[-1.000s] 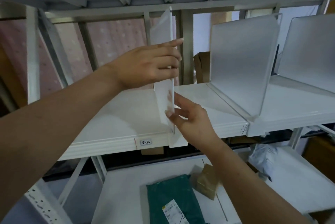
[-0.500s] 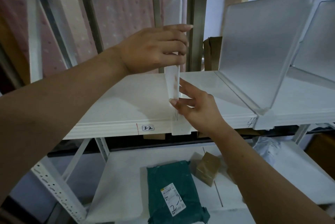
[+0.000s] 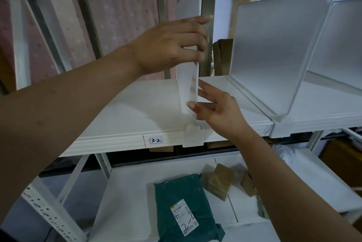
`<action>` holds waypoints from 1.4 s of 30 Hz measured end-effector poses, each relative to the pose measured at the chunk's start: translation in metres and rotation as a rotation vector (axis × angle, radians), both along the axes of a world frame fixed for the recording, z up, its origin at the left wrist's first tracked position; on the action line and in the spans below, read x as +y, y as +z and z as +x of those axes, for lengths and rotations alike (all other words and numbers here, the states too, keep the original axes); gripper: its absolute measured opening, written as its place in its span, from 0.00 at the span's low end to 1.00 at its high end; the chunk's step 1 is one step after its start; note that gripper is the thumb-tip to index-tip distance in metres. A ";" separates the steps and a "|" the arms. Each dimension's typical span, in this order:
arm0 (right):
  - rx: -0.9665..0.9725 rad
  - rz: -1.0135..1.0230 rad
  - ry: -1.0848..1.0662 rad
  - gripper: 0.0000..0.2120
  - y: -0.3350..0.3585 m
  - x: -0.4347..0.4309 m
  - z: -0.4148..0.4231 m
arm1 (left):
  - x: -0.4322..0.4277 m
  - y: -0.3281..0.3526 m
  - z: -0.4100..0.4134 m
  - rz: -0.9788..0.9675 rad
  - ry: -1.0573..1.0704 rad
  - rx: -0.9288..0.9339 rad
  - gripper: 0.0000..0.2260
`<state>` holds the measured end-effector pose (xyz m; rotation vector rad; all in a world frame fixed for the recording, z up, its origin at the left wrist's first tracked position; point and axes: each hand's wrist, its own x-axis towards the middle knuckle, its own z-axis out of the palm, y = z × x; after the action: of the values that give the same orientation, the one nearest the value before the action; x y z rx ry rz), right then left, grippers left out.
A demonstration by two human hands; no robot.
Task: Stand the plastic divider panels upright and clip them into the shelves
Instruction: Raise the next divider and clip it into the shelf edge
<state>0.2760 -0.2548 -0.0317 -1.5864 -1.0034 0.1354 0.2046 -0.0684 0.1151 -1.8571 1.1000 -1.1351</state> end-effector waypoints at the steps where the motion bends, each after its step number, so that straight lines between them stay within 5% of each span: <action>1: -0.001 -0.003 -0.007 0.31 -0.001 0.000 -0.001 | 0.000 0.000 0.000 0.000 -0.003 0.001 0.04; 13: -0.042 -0.041 -0.066 0.24 0.003 0.005 0.008 | 0.008 -0.010 0.004 -0.099 0.028 0.051 0.04; 17: -0.399 -0.158 -0.237 0.29 0.022 0.005 0.011 | 0.012 -0.013 0.001 -0.137 0.030 0.061 0.04; 21: -0.554 -0.236 -0.220 0.30 0.026 0.021 0.008 | 0.015 -0.017 -0.003 -0.166 0.038 0.060 0.05; 30: -0.609 -0.062 -0.247 0.23 0.000 0.035 0.007 | 0.017 -0.020 -0.001 -0.170 -0.011 0.052 0.07; 42: -0.662 -0.113 -0.337 0.24 -0.028 0.029 0.003 | 0.012 -0.047 0.004 -0.206 -0.025 0.109 0.06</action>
<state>0.2795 -0.2257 -0.0602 -1.9293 -1.2152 -0.6107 0.2082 -0.0559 0.0680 -2.0910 1.1037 -1.2124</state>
